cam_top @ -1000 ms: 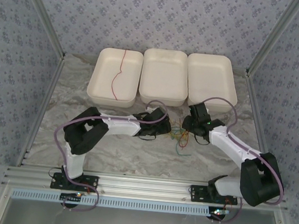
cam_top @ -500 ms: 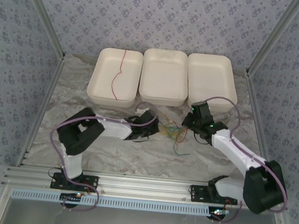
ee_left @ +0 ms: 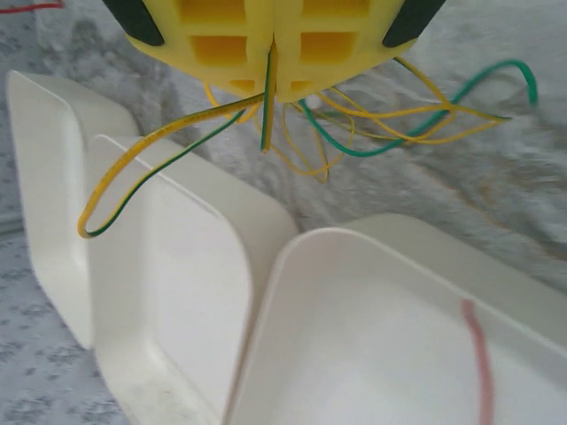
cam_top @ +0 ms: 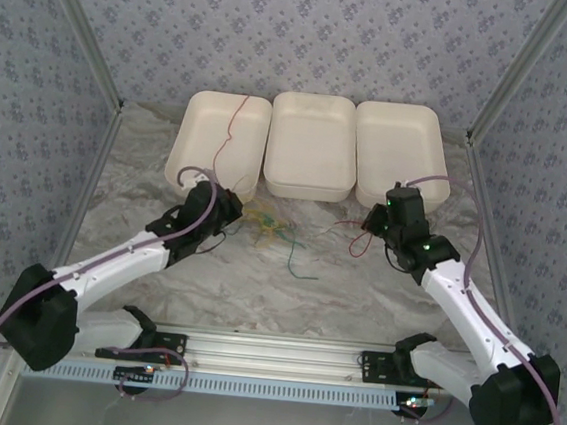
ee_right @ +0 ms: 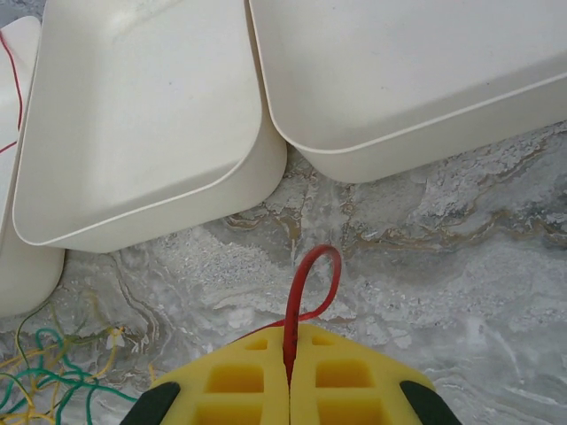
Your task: Untangle the cables
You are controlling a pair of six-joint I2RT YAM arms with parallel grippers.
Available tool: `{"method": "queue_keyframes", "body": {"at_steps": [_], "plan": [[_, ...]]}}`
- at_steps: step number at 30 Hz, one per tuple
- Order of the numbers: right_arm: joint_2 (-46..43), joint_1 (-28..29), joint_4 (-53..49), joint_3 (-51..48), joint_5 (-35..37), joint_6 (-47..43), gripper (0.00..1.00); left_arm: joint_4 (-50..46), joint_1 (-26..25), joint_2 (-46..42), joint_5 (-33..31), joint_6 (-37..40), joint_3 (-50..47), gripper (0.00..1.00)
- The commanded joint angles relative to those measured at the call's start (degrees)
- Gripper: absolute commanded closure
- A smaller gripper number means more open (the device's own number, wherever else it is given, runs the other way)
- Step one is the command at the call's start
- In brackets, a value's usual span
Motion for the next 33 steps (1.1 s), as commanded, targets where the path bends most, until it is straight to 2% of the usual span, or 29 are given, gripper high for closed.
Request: {"method": "queue_keyframes", "body": {"at_steps": [1,13,20,23,27,33], "plan": [[-0.80,-0.38,-2.29,2.36,1.67,-1.27,1.00,-5.95,0.95,-2.38,1.51,2.45,-1.88,1.00],[-0.49,0.47,-5.35,2.72,0.10,-3.84,1.00,-1.40,0.95,-0.76,5.31,-0.70,-7.06,1.00],[1.94,1.84,-3.37,0.53,-2.21,-4.46,1.00,-0.98,-5.20,-9.22,-0.71,-3.32,-13.86,1.00],[3.83,3.19,-2.33,0.20,-2.10,-4.20,1.00,-4.58,-5.69,-11.44,-3.07,-6.60,-16.06,1.00],[5.35,4.55,-1.08,0.01,-1.76,-3.58,1.00,-4.71,-3.20,-10.63,-3.58,-7.51,-17.93,1.00],[5.96,4.87,-1.14,-0.74,-0.82,-4.21,1.00,-6.02,3.79,-4.14,1.48,-3.05,-12.61,1.00]]}}
